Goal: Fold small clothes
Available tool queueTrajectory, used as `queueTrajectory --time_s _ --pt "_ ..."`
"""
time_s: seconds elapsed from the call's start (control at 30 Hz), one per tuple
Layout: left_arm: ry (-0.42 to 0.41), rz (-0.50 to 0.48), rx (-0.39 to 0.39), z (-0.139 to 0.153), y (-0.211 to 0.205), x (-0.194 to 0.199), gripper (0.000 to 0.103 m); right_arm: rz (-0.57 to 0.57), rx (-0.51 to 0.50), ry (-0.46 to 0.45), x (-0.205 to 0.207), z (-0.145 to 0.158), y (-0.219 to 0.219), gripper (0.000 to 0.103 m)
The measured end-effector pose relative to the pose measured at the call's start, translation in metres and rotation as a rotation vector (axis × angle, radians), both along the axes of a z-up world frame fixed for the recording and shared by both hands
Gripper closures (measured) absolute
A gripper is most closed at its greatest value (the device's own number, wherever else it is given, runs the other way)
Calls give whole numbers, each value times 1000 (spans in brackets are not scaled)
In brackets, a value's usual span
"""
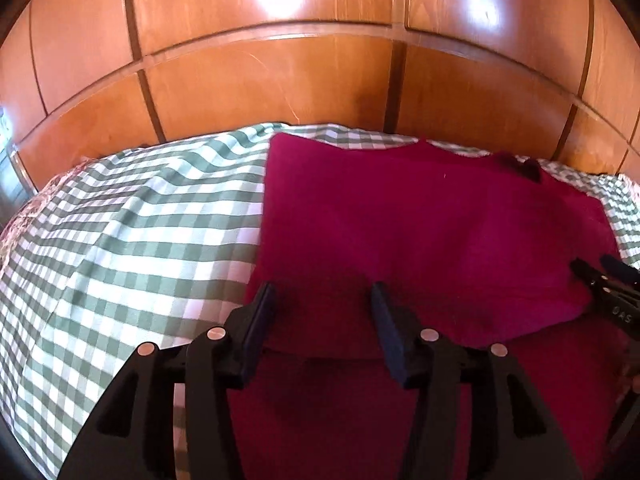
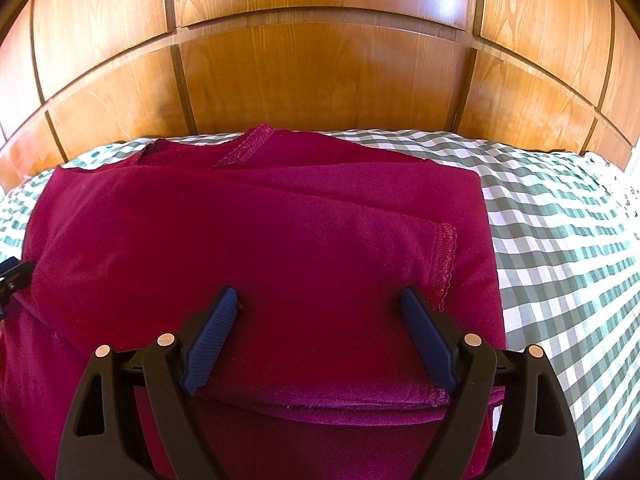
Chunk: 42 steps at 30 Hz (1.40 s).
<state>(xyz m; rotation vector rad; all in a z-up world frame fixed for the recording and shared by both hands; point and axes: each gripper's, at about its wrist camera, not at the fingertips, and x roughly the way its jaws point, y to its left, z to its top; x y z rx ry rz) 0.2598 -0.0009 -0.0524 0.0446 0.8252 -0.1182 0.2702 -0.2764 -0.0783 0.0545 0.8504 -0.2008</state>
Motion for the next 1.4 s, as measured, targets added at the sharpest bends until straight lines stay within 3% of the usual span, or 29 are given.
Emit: queueTrajectory --time_s 0.17,0.27,0.37,0.53,0.57,0.6,0.63,0.77,0.83,0.97,1.13,1.23,1.27,1.3,1.4 --pt "-19 3 -12 7 13 -11 54 -8 66 -28 -10 20 -8 14" --pt "-20 1 -18 8 16 -14 54 -81 133 -83 -17 38 -28 14" --pt "-25 -3 -22 10 15 -17 54 -118 150 -72 -11 41 -40 16" --pt "-30 -11 -24 10 12 -17 53 -106 166 64 14 16 -44 46" --pt "-30 -13 -22 10 11 -17 53 -85 146 61 15 16 -39 59" --pt "-30 -16 -21 11 10 -18 53 -63 128 57 15 19 -35 81" --pt "-36 -20 -21 11 9 -18 53 -46 95 51 15 25 -29 87" --pt "-32 -26 -7 8 4 -15 53 -11 -13 -28 9 49 -14 88" --pt "-16 -21 -12 5 4 -11 53 -16 -50 -31 11 49 -13 88" --pt "10 -15 13 -5 1 -3 52 -64 -24 28 23 21 -26 88" --pt "32 -9 35 -14 -4 3 50 -86 -24 -5 20 7 -30 80" --pt "26 1 30 -9 -2 -1 50 -106 -10 -8 15 13 -34 51" --pt "24 4 17 -7 -1 -4 49 -114 3 -12 11 17 -37 28" --pt "22 6 6 -4 1 -8 46 -121 13 -26 5 21 -38 21" --pt "37 15 -8 -3 7 -23 44 -116 16 -37 -14 28 -35 21"
